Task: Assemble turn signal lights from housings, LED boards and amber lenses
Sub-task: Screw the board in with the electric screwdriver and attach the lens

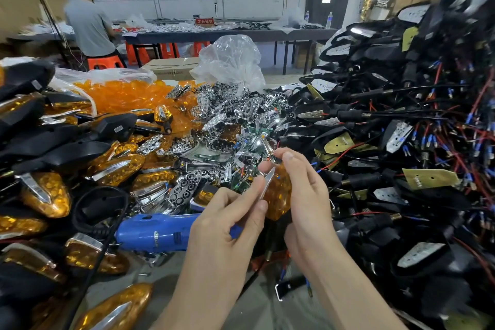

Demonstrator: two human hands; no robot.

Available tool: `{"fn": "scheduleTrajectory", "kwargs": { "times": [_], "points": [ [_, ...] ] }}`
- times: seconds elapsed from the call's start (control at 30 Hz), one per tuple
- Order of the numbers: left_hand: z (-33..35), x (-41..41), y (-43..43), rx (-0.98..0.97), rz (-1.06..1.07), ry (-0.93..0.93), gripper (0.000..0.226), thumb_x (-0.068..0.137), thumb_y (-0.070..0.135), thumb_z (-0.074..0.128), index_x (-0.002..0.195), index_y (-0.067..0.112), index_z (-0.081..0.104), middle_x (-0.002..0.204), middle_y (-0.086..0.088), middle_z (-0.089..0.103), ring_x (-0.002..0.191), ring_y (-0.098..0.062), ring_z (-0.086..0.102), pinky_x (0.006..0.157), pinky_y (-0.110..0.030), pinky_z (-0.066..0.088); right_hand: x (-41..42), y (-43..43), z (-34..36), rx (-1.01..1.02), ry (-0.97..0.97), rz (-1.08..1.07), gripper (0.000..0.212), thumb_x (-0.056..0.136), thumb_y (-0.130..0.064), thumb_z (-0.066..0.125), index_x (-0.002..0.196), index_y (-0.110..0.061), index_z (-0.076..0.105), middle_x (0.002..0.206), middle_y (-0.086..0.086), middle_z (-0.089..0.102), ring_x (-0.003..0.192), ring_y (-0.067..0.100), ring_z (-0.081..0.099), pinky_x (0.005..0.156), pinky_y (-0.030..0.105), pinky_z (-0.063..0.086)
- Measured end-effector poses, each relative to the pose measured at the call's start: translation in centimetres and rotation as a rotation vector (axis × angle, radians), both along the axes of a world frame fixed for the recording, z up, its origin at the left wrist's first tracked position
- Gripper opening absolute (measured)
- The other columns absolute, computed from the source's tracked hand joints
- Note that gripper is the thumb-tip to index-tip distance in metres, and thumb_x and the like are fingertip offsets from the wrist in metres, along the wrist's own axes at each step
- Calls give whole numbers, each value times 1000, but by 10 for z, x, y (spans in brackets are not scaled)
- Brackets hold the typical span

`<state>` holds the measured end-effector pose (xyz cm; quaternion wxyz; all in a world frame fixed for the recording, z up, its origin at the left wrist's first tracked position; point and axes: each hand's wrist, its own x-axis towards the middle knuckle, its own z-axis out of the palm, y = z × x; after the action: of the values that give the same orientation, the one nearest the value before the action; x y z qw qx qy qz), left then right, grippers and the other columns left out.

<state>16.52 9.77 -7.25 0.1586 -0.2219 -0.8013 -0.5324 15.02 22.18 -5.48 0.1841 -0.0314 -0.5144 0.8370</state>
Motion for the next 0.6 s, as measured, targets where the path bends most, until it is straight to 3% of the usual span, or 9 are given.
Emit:
{"fn": "scheduleTrajectory", "kwargs": {
  "times": [0.13, 0.33, 0.5, 0.6],
  "points": [
    [-2, 1, 3, 65, -34, -77, 35, 83, 50, 55, 117, 59, 58, 78, 9, 51, 65, -4, 49, 60, -9, 36, -1, -2, -2, -2, -9, -44, 33, 103, -25, 55, 78, -30, 77, 72, 0, 73, 60, 8, 65, 54, 21, 52],
    [-1, 1, 5, 86, -69, -129, 37, 80, 55, 53, 115, 68, 57, 75, 8, 46, 62, -2, 44, 59, -9, 34, -2, -3, -3, 26, -3, -48, 22, 89, -43, 60, 78, -31, 75, 72, -3, 72, 60, 7, 61, 55, 19, 50],
    [-4, 1, 6, 38, -83, -110, 40, 81, 60, 49, 118, 74, 49, 86, 10, 52, 68, -7, 52, 61, -10, 38, -3, -2, -6, -1, -29, -55, 27, 98, -41, 60, 76, -30, 73, 68, -5, 63, 58, 10, 56, 53, 21, 49],
    [-8, 0, 6, 21, -63, -88, 41, 83, 58, 49, 123, 67, 53, 94, 13, 57, 82, -10, 60, 68, -13, 47, -4, 0, -6, -42, -52, -23, 30, 99, -42, 60, 76, -31, 74, 69, -4, 64, 57, 11, 57, 52, 23, 51]
  ]
}}
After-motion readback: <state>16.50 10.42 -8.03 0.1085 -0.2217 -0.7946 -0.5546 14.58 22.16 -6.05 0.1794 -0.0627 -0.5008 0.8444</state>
